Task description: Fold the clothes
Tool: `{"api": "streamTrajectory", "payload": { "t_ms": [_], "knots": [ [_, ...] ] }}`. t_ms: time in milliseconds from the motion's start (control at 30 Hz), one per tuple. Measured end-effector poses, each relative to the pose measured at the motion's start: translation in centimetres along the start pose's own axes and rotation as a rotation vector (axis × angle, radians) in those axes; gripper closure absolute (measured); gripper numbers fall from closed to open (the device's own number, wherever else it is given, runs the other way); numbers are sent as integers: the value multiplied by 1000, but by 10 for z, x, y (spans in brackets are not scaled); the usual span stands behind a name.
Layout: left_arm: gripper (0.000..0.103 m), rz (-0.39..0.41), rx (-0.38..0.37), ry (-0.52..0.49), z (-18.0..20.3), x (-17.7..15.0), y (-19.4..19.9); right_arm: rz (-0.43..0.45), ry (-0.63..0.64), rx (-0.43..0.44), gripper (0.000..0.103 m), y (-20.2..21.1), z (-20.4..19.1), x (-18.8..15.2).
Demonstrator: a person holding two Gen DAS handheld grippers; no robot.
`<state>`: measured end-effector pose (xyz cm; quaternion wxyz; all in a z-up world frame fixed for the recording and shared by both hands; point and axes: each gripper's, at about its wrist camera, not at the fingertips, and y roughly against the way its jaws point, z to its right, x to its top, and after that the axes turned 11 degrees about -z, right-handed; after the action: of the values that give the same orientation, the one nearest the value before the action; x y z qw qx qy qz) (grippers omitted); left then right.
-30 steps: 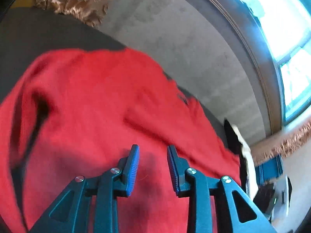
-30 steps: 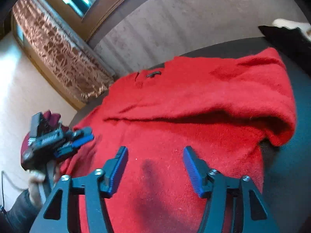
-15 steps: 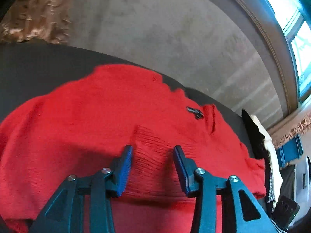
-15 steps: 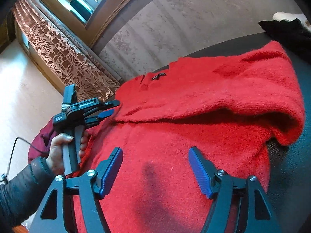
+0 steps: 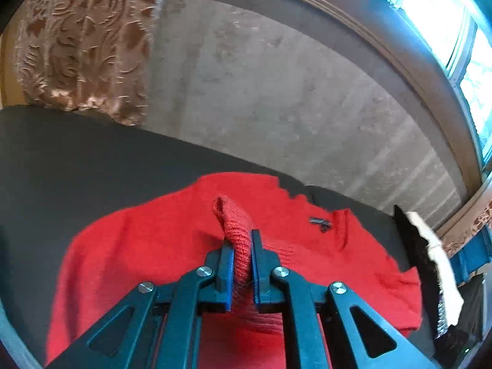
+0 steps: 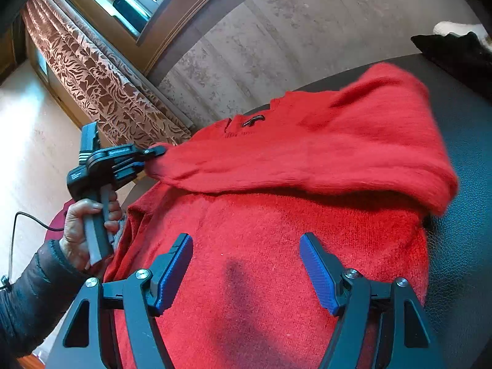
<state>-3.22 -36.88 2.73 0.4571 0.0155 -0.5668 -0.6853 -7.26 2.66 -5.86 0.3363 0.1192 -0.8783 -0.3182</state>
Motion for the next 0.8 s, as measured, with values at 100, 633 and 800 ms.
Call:
{"api": "streamTrajectory", "payload": {
  "t_ms": [100,633,800],
  "knots": [
    [96,-11,50,32,-10,-8,-4,0,-1,3,29,0,0,0],
    [90,-16,23,95,-46,-56,-24,159,-133,-94,32,67,34,36],
    [90,-6,47,79,-40,-57,-22,119,-320,-193,31,63,97,75]
  ]
}}
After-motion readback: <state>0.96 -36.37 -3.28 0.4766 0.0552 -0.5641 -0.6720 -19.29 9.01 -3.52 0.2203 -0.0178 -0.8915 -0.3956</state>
